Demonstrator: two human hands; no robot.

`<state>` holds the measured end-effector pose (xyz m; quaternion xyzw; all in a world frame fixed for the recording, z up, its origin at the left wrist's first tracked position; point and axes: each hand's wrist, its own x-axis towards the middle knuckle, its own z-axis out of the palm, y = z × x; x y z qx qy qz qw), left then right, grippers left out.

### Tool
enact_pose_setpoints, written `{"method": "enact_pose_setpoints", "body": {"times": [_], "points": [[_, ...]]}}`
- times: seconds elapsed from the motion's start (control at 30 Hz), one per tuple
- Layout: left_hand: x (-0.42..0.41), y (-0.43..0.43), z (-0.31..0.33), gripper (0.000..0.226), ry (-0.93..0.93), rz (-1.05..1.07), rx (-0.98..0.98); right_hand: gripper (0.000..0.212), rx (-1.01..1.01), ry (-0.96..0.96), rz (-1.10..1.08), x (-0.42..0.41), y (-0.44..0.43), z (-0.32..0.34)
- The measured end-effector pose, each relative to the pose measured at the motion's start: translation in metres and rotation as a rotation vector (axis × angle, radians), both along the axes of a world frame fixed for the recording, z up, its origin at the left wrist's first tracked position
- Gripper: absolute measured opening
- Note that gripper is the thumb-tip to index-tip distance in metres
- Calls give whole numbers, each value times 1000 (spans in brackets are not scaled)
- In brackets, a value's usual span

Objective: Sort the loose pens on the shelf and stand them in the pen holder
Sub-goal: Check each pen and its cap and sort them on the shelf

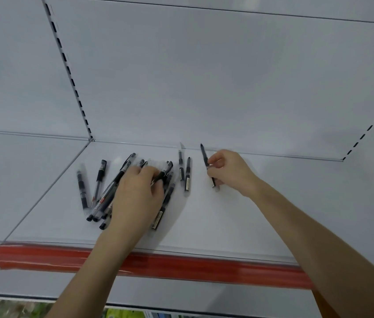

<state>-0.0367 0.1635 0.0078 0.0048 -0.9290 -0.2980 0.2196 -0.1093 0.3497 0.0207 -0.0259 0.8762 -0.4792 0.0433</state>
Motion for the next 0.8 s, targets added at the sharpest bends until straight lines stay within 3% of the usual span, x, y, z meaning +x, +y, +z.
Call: {"method": "enact_pose_setpoints", "body": {"times": [0.1, 0.2, 0.3, 0.4, 0.47, 0.57, 0.7, 0.8], "points": [[-3, 16, 14, 14, -6, -196, 355, 20, -260, -31, 113, 24, 0, 13], [-8, 32, 22, 19, -70, -263, 593, 20, -240, 2, 262, 46, -4, 23], [-14, 38, 19, 13, -90, -238, 678, 18, -204, 35, 275, 43, 0, 22], [-15, 37, 15, 10, -134, -221, 789, 7, 69, 183, 164, 11, 13, 12], [-13, 34, 13, 10, -161, -237, 819, 18, 358, 309, 80, -21, 25, 1], [-9, 28, 14, 9, -176, -246, 826, 26, 651, 318, 0, -58, 32, -12], [-6, 21, 12, 13, -190, -238, 807, 27, 849, 347, 17, -78, 29, -25], [-6, 18, 11, 11, -195, -235, 813, 28, 853, 383, 8, -84, 30, -30]]}}
